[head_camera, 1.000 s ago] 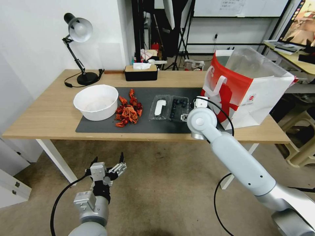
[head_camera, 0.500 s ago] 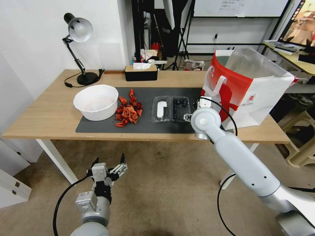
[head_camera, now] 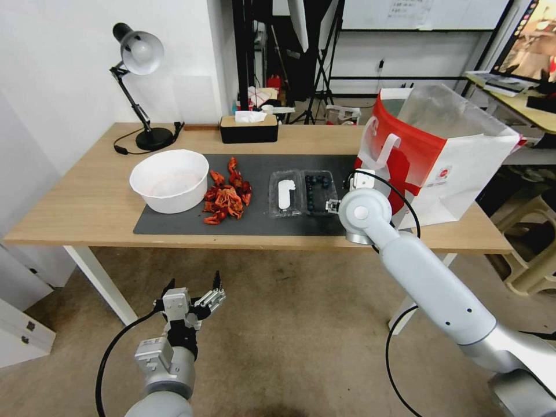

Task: Close the takeout container lid, then place the container into the takeout bag.

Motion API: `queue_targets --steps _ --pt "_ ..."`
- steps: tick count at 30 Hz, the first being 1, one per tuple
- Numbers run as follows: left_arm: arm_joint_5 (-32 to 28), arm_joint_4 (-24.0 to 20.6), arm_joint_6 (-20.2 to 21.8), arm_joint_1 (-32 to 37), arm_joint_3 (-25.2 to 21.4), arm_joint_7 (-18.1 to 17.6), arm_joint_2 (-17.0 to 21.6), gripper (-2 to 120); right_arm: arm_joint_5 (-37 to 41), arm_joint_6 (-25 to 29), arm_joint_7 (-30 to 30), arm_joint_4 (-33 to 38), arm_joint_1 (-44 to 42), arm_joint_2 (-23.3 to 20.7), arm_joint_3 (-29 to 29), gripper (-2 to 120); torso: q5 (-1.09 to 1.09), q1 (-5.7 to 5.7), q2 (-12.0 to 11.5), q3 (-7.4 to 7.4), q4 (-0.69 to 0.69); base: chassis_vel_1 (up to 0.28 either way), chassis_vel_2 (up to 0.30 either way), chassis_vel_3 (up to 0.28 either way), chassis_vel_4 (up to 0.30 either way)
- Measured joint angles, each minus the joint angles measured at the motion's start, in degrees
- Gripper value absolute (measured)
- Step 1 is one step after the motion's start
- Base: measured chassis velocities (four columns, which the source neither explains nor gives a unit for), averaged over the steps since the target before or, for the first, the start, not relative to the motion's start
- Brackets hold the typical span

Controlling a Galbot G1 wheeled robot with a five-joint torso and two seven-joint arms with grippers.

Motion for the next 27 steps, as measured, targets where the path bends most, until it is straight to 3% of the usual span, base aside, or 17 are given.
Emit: queue_targets --steps 9,12,13,15,16,18,19,20,22,23,26,27 --pt "0.27 -0.39 -0.03 0.37 -0.07 -0.02 -0.14 100 -3.87 0.03 -3.94 1.56 -1.05 -0.22 0.63 100 0.00 0.00 0.00 0.00 0.00 0.000 0.000 0.000 0.000" --pt "0.35 -0.76 -0.09 0.52 -0.12 -0.02 -0.20 100 -11.26 2.90 -12.45 5.27 -3.18 -1.71 1.07 100 0.00 0.00 0.00 0.00 0.00 0.000 0.000 0.000 0.000" --pt "0.35 -0.76 -0.09 0.52 -0.12 -0.02 -0.20 100 -11.26 2.90 -12.45 5.27 -3.18 -1.71 1.07 100 0.00 0.00 0.00 0.00 0.00 0.000 0.000 0.000 0.000" --pt "0.40 -1.17 -0.02 0.68 -0.14 -0.44 -0.20 100 -18.95 9.94 -21.65 9.30 -6.11 -4.15 1.67 100 0.00 0.00 0.01 0.00 0.01 0.000 0.000 0.000 0.000" --pt "0.40 -1.17 -0.02 0.68 -0.14 -0.44 -0.20 100 -18.95 9.94 -21.65 9.30 -6.11 -4.15 1.67 100 0.00 0.00 0.01 0.00 0.01 0.000 0.000 0.000 0.000" --pt "0.40 -1.42 0.05 0.75 -0.22 -0.58 -0.20 100 -23.91 15.11 -27.65 11.52 -8.91 -6.30 2.58 100 0.01 0.00 0.02 -0.01 0.02 0.000 0.000 0.000 0.000" --pt "0.39 -1.55 0.06 0.86 -0.28 -0.58 -0.17 100 -28.23 19.47 -33.59 12.98 -12.11 -8.37 4.10 100 0.00 0.00 0.02 -0.01 0.01 0.000 0.000 0.000 0.000" --pt "0.39 -1.55 0.06 0.86 -0.28 -0.58 -0.17 100 -28.23 19.47 -33.59 12.98 -12.11 -8.37 4.10 100 0.00 0.00 0.02 -0.01 0.01 0.000 0.000 0.000 0.000" --pt "0.36 -1.68 -0.01 0.92 -0.34 -0.50 -0.06 100 -35.38 26.77 -43.62 14.95 -19.64 -11.29 8.21 100 0.02 0.00 0.02 -0.01 -0.01 0.000 0.000 0.000 0.000" --pt "0.36 -1.68 -0.01 0.92 -0.34 -0.50 -0.06 100 -35.38 26.77 -43.62 14.95 -19.64 -11.29 8.21 100 0.02 0.00 0.02 -0.01 -0.01 0.000 0.000 0.000 0.000" --pt "0.35 -1.68 -0.11 0.80 -0.18 -0.18 -0.16 100 -42.81 35.03 -52.83 16.99 -30.07 -12.45 14.05 100 0.03 0.00 0.02 -0.01 -0.01 0.000 0.000 0.000 0.000" --pt "0.35 -1.68 -0.11 0.80 -0.18 -0.18 -0.16 100 -42.81 35.03 -52.83 16.99 -30.07 -12.45 14.05 100 0.03 0.00 0.02 -0.01 -0.01 0.000 0.000 0.000 0.000"
